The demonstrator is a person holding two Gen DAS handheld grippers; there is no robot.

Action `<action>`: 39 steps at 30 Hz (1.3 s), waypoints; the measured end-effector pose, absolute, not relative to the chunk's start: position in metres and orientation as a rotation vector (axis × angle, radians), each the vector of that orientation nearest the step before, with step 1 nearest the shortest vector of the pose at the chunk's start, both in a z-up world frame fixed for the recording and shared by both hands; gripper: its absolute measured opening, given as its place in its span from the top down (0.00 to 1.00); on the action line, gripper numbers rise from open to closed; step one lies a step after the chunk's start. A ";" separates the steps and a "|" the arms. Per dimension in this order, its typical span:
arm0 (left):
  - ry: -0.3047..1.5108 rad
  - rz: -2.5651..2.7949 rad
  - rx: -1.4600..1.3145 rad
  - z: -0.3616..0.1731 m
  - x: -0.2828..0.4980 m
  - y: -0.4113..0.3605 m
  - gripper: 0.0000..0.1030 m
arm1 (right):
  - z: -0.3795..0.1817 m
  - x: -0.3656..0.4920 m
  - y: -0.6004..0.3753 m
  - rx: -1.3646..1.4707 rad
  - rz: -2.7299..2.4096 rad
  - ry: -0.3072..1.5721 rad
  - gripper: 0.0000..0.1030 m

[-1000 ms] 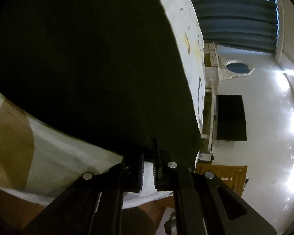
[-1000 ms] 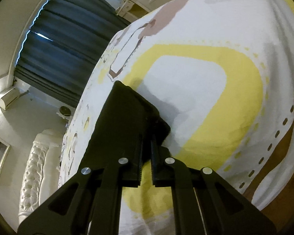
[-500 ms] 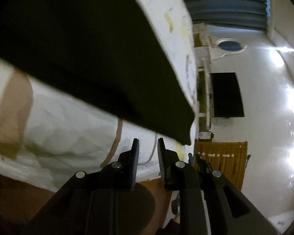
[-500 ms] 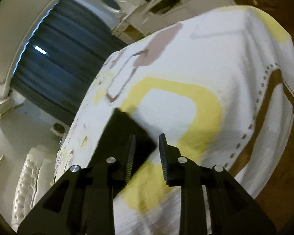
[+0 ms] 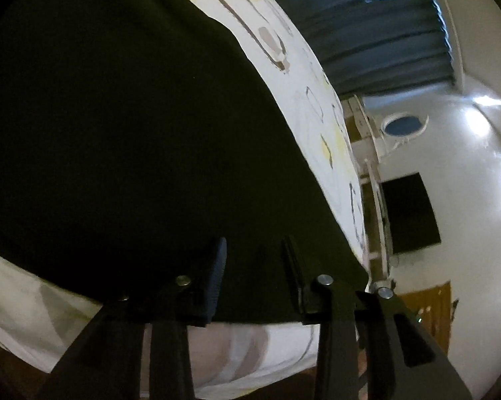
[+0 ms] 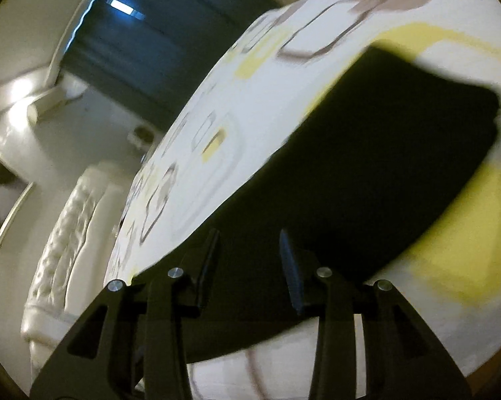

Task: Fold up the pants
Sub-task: 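Open both tools to release the folded pants onto the bed, then grasp the black pants edge with the right tool while the left tool presses the pants down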

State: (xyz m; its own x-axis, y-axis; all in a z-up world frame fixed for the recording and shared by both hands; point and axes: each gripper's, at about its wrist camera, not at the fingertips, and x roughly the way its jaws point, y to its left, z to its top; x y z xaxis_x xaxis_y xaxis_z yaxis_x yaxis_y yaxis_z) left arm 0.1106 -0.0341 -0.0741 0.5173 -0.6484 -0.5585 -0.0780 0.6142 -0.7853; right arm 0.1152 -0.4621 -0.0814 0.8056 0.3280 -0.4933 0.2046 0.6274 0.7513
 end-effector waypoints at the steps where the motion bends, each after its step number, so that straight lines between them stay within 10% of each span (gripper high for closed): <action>1: 0.985 -0.406 -0.846 -0.074 0.108 -0.033 0.66 | -0.080 0.120 -0.453 0.899 0.098 0.663 0.64; 10: 0.968 -0.465 -0.794 -0.066 0.093 -0.019 0.76 | -0.071 0.117 -0.432 0.891 0.129 0.668 0.58; 39: 0.702 -0.108 -0.475 -0.030 0.153 0.179 0.26 | -0.115 0.031 -0.588 1.214 -0.388 0.428 0.45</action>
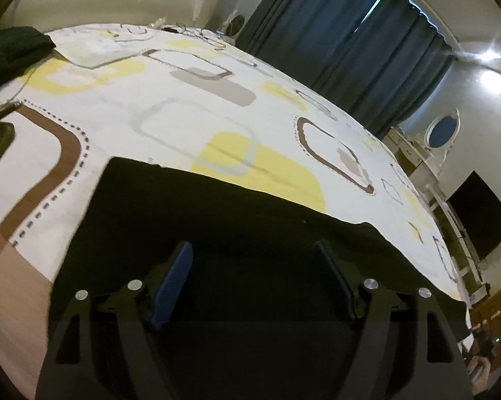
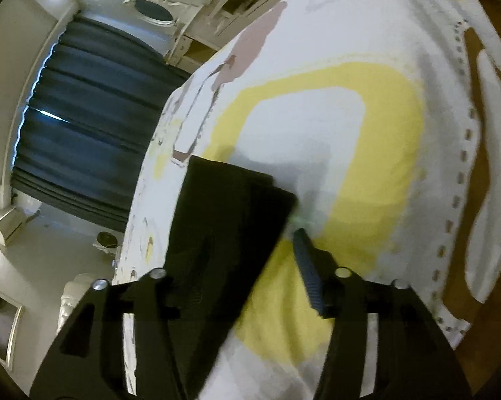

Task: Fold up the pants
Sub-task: 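Grasp the black pants edge with the right tool while the left tool presses the pants down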

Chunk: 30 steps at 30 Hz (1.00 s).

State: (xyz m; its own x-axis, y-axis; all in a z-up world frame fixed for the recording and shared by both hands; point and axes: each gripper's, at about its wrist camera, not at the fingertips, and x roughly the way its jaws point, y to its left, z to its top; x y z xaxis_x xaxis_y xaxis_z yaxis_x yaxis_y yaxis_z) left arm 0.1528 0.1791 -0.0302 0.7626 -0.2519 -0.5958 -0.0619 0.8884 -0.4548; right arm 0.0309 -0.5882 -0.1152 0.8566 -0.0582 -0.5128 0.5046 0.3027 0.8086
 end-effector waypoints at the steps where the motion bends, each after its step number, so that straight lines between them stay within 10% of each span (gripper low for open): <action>1: 0.700 -0.110 -0.478 -0.031 0.154 0.181 0.26 | -0.115 0.034 -0.589 1.213 -0.384 0.423 0.45; 8: 0.688 -0.114 -0.434 -0.041 0.160 0.181 0.26 | -0.114 0.052 -0.593 1.119 -0.393 0.464 0.54; 11: 0.680 -0.122 -0.405 -0.043 0.160 0.177 0.24 | -0.122 0.052 -0.598 1.134 -0.369 0.482 0.87; 30: 0.685 -0.114 -0.319 -0.047 0.160 0.168 0.21 | -0.033 0.073 -0.531 0.936 -0.156 0.373 0.90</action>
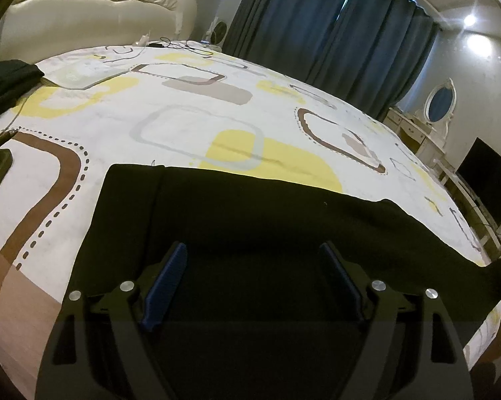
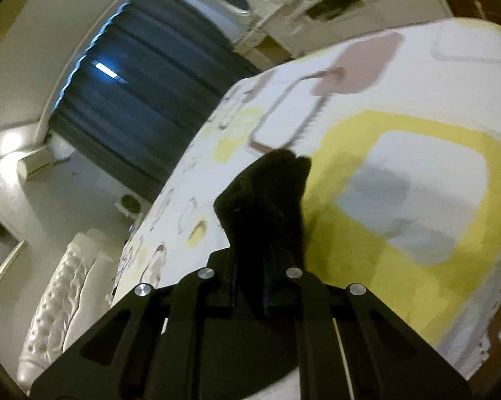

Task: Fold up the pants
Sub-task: 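Grasp the black pants edge with the right tool while the left tool presses the pants down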

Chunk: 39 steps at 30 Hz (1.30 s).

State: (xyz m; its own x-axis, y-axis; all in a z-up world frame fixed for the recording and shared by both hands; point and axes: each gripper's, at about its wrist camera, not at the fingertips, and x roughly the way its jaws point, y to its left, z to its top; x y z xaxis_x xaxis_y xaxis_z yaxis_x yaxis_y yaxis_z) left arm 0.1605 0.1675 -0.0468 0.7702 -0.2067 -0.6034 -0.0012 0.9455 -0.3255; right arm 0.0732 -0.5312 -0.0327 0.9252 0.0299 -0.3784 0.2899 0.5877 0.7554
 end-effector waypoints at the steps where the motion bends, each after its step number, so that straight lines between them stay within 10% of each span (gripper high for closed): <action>1: 0.685 -0.114 -0.318 -0.047 0.160 0.168 0.21 | -0.026 0.075 -0.524 0.921 -0.141 0.372 0.90; 39: 0.682 -0.122 -0.324 -0.046 0.161 0.168 0.19 | -0.054 0.169 -0.139 0.424 0.484 0.789 0.89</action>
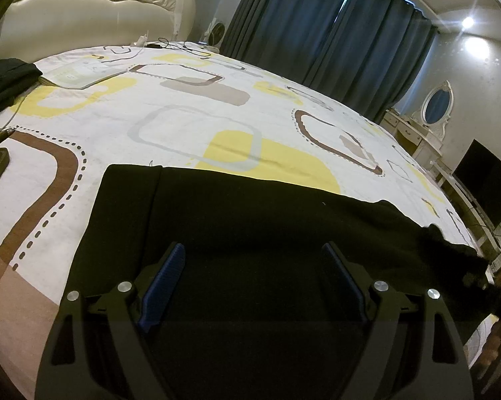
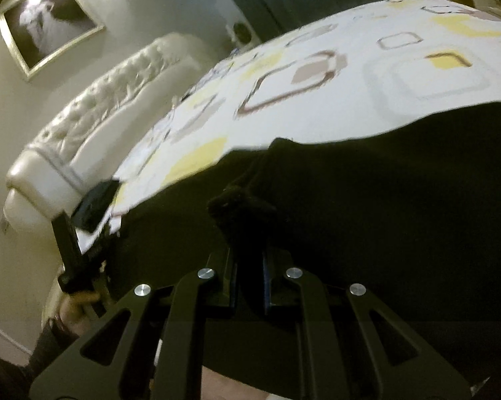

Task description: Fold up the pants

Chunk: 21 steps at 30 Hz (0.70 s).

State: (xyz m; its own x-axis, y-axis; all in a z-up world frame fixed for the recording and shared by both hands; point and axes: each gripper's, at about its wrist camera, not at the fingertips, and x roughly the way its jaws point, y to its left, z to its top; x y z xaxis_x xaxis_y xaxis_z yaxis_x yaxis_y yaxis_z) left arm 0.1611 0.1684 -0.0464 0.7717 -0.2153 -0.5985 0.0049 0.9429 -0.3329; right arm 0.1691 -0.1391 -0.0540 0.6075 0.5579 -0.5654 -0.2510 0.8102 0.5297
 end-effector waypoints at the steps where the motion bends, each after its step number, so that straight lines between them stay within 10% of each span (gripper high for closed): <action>1: 0.682 -0.123 -0.325 -0.046 0.161 0.168 0.19 | -0.057 0.168 -0.134 0.408 0.485 0.799 0.89; 21: 0.688 -0.137 -0.332 -0.044 0.163 0.167 0.19 | -0.048 0.134 -0.081 0.144 0.535 0.856 0.45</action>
State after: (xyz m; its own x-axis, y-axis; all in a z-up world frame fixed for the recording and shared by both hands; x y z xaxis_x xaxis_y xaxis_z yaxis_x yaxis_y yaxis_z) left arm 0.1633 0.1670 -0.0441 0.7659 -0.2327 -0.5994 0.0154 0.9386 -0.3447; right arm 0.1341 -0.0805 -0.0479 0.5331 0.5035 -0.6799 -0.3901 0.8594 0.3305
